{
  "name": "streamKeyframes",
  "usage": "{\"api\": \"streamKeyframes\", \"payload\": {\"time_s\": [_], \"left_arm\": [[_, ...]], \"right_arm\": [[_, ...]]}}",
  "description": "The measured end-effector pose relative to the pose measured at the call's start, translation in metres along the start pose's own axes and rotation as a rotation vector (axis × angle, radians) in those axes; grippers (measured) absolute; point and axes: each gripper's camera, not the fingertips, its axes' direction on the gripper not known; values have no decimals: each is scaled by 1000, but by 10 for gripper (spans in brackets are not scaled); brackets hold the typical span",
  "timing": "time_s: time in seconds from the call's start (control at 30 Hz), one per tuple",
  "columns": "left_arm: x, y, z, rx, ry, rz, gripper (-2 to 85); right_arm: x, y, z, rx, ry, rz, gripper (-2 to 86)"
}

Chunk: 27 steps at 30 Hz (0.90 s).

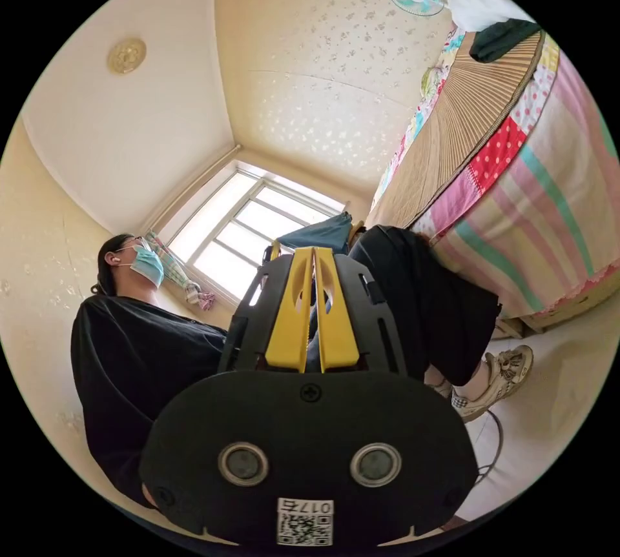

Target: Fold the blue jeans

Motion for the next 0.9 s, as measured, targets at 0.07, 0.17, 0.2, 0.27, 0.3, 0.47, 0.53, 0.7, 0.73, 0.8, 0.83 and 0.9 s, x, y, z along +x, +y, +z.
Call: {"api": "streamKeyframes", "payload": {"time_s": [0.07,0.17,0.2,0.27,0.3,0.47,0.53,0.7,0.73,0.8,0.83,0.9], "left_arm": [[103,38,62,-151,146,214,-9],[186,111,119,-375,471,334,-5],[194,126,126,-405,522,331,-3],[193,173,141,-490,570,236,19],[186,183,142,-501,578,200,31],[91,206,80,-431,446,-47,51],[54,201,43,-359,225,-129,56],[-70,221,-37,-126,-200,-577,98],[-99,231,-45,-83,-188,-655,113],[-138,249,-54,-4,-170,-765,125],[-158,259,-57,49,-155,-816,136],[-187,275,-56,94,-125,-910,153]], "right_arm": [[-4,2,0,7,-21,-13,3],[-12,5,5,0,-27,-38,4],[-13,5,10,-29,-8,-37,4],[-14,2,23,-105,50,-22,5],[-15,0,35,-165,98,-24,6],[-33,-10,122,-419,210,-140,18],[-43,-13,163,-498,215,-208,25],[-65,-14,281,-665,97,-370,52],[-67,-12,293,-684,98,-381,56],[-75,-1,339,-771,106,-432,68],[-78,3,349,-793,104,-448,70],[-85,25,377,-865,114,-512,75]]}}
